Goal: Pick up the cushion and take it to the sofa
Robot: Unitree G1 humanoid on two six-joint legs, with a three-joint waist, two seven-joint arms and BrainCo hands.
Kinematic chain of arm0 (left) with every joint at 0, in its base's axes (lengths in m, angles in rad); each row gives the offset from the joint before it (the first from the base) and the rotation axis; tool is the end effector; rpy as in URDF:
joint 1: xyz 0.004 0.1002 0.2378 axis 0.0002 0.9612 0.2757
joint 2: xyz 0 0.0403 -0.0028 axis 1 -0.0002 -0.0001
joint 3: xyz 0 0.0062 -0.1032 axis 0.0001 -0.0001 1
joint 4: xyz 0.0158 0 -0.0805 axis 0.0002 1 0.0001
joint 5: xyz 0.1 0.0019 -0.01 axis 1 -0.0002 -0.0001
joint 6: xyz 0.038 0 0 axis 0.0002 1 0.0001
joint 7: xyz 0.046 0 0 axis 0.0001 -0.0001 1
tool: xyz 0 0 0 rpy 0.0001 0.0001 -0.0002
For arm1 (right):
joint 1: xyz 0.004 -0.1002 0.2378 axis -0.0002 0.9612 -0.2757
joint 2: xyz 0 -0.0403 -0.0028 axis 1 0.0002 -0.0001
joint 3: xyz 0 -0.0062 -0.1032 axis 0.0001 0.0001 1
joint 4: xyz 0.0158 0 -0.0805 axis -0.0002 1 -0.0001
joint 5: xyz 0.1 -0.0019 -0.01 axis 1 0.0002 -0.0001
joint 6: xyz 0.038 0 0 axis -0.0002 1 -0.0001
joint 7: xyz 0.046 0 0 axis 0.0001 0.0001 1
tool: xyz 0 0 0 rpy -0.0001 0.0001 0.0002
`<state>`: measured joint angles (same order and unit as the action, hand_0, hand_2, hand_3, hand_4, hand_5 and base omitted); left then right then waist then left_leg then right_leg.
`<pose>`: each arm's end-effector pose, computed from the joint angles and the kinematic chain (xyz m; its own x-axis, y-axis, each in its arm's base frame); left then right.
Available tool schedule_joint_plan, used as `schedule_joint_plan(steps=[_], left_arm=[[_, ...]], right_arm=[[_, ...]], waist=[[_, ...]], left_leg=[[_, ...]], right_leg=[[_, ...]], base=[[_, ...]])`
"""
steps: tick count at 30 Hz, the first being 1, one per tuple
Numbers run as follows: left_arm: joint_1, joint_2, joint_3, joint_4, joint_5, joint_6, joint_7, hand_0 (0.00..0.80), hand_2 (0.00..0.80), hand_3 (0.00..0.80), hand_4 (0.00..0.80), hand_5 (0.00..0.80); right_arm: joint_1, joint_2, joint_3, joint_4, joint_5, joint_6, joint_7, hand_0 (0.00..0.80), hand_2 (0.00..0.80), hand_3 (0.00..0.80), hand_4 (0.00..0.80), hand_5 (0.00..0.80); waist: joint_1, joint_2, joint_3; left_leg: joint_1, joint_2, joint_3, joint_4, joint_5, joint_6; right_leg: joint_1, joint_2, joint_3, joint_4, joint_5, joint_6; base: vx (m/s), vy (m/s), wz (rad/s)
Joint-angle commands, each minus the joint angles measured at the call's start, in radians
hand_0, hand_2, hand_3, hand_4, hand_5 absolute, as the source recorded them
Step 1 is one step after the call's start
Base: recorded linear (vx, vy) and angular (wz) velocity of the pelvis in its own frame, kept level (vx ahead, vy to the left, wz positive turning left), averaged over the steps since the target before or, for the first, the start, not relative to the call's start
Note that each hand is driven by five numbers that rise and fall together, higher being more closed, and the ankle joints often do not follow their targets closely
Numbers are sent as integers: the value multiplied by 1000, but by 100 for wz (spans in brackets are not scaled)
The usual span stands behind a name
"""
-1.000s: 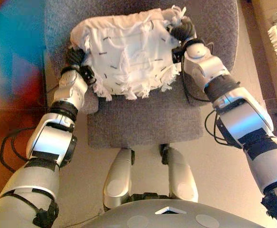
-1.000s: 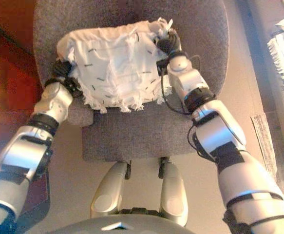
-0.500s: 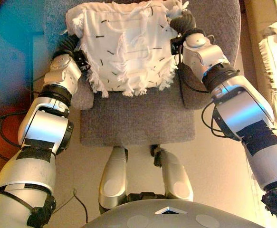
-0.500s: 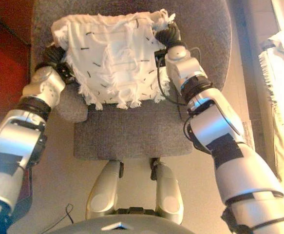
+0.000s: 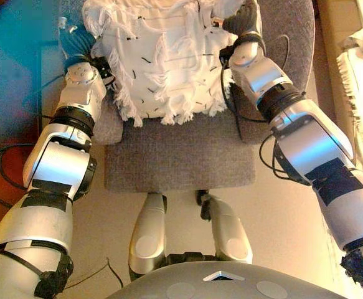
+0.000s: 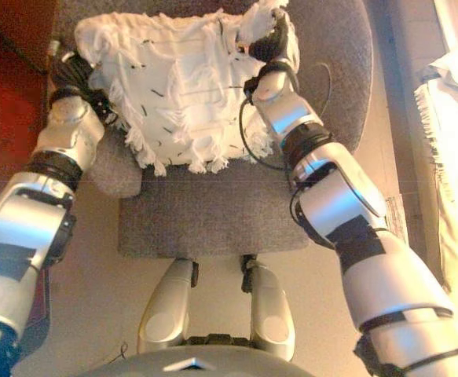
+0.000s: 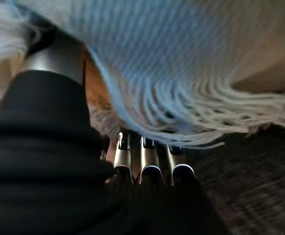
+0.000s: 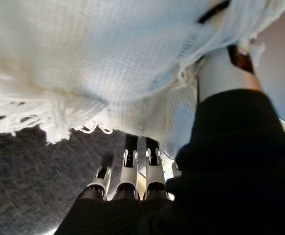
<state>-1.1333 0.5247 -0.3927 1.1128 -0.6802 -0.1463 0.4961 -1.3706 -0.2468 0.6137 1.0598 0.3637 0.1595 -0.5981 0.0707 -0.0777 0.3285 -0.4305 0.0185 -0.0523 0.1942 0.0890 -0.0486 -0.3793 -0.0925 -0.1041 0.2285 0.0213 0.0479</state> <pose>0.3669 0.2165 0.1956 0.8426 0.5160 0.1542 -0.5196 0.8542 -0.0194 0.3754 -0.0808 0.2322 0.9362 -0.2322 0.2639 0.3267 0.8517 -0.4097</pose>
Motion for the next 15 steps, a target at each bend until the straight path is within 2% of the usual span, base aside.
schedule_joint_plan(steps=[1,7,10,13,15], left_arm=[[-121,29,-21,-102,51,-116,-3,0,0,0,0,0],[-122,56,-30,-140,-10,-117,-42,0,0,0,0,0],[-111,63,-26,-178,-40,-84,-64,0,0,0,0,0],[-83,64,-13,-230,-65,-29,-95,0,0,0,0,0],[-47,62,2,-262,-85,-2,-121,0,0,0,0,0]], right_arm=[[-100,-3,33,-98,-68,-84,-12,0,0,0,0,0],[-103,-31,27,-101,-65,-116,31,0,0,0,0,0],[-97,-45,26,-130,-30,-95,76,0,0,0,0,0],[-76,-58,22,-159,73,-31,169,0,0,0,0,0],[-50,-65,22,-174,105,-40,212,0,0,0,0,0]], waist=[[26,4,-8],[23,16,-91],[22,18,-142],[19,14,-196],[17,13,-225]], left_leg=[[81,-47,97,12,-74,23],[191,-47,105,-108,-49,22],[245,-50,100,-162,-37,25],[288,-51,94,-196,-30,29],[316,-50,95,-207,-28,31]], right_leg=[[102,-97,41,-102,113,64],[188,-109,30,-181,128,76],[231,-111,25,-207,130,82],[264,-113,15,-216,129,84],[284,-112,10,-216,127,84]], base=[[64,29,5],[69,55,0],[93,30,5],[89,-7,12],[83,-18,15]])
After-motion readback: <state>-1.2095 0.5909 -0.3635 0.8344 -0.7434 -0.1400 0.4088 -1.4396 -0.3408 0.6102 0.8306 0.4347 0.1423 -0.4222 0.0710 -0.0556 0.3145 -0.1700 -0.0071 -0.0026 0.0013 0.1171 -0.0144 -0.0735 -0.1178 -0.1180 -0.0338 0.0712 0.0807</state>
